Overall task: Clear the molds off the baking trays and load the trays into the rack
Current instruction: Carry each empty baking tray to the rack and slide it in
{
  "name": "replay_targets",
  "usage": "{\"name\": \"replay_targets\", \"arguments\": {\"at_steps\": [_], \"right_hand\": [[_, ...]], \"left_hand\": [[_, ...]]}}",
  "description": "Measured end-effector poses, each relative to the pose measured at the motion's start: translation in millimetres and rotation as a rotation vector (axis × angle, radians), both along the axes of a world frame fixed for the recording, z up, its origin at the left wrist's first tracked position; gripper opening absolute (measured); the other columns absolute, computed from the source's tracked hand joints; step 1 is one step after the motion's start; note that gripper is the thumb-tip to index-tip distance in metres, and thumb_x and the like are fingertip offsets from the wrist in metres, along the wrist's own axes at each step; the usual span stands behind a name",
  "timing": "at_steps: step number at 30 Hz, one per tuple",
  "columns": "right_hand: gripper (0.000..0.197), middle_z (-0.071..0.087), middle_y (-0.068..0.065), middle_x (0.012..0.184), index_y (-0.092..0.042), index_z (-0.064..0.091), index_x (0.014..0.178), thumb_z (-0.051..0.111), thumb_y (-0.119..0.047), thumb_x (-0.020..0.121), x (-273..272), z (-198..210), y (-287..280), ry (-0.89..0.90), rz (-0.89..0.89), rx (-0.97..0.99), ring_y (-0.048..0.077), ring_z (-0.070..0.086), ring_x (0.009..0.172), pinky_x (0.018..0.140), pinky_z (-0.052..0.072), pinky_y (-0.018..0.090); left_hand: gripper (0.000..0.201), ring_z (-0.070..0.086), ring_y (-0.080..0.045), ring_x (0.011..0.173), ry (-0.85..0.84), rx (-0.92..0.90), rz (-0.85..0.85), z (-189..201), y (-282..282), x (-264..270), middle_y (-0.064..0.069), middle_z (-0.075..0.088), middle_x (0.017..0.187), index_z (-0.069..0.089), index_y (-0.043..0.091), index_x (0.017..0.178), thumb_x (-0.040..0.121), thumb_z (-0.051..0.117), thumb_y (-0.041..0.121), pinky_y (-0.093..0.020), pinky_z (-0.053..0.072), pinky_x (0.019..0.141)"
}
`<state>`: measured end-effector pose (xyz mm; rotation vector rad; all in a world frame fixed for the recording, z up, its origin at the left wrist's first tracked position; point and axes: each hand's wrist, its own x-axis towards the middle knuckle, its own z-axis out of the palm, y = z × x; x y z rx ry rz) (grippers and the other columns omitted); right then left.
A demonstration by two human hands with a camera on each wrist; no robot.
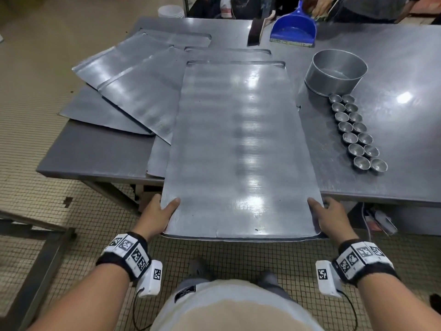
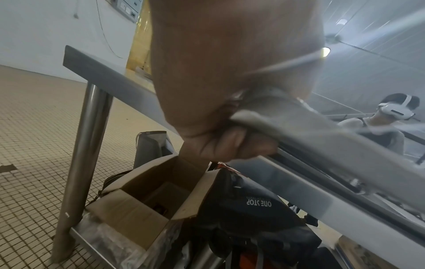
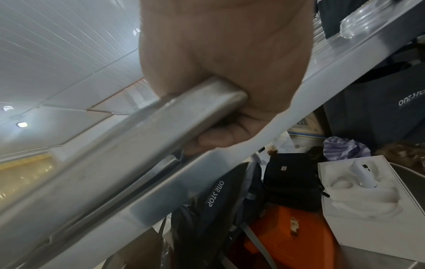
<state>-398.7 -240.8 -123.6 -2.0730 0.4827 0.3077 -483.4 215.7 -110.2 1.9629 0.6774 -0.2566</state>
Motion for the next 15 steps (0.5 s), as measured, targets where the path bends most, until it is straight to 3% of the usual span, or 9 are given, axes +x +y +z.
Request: {"name": "replay_targets", "arguments": {"at_steps": [5,8,12,15], "right_hand": [[0.028,0.07,0.01,0.089,-0.016,0.063,0.106,0.063,-0.042,0.096,3,14,-3,0.046,0.064,0.02,0.026,0.067,0.074,0.061,0.049,0.031],[0.029,0.068,0.008,0.085,-0.018,0.063,0.102,0.061,-0.046,0.096,15,18,-4,0.036,0.095,-0.051,0.025,0.064,0.068,0.057,0.047,0.028],[0.036,0.065,0.004,0.085,-0.014,0.059,0.099,0.057,-0.05,0.097,32,15,0,-0.015,0.133,-0.152,0.023,0.06,0.077,0.067,0.043,0.033],[0.043,0.066,0.005,0.09,-0.016,0.057,0.105,0.053,-0.058,0.095,42,10,2,-0.016,0.152,-0.159,0.026,0.063,0.082,0.074,0.047,0.036]], "left_hand": [[0.043,0.065,-0.017,0.102,0.001,0.036,-0.028,4,0,1,0.004,0.067,0.111,0.057,0.018,0.115,0.092,0.066,0.052,-0.041,0.054,0.089],[0.049,0.064,-0.017,0.102,-0.009,0.087,-0.066,9,3,13,0.005,0.066,0.111,0.054,0.017,0.117,0.09,0.067,0.055,-0.042,0.053,0.09],[0.052,0.06,-0.018,0.106,-0.064,0.122,-0.071,13,0,27,0.006,0.062,0.116,0.053,0.017,0.128,0.092,0.065,0.053,-0.036,0.047,0.091],[0.047,0.057,-0.018,0.106,-0.085,0.138,-0.066,9,1,37,0.005,0.061,0.117,0.052,0.018,0.126,0.094,0.062,0.052,-0.034,0.044,0.091]]}}
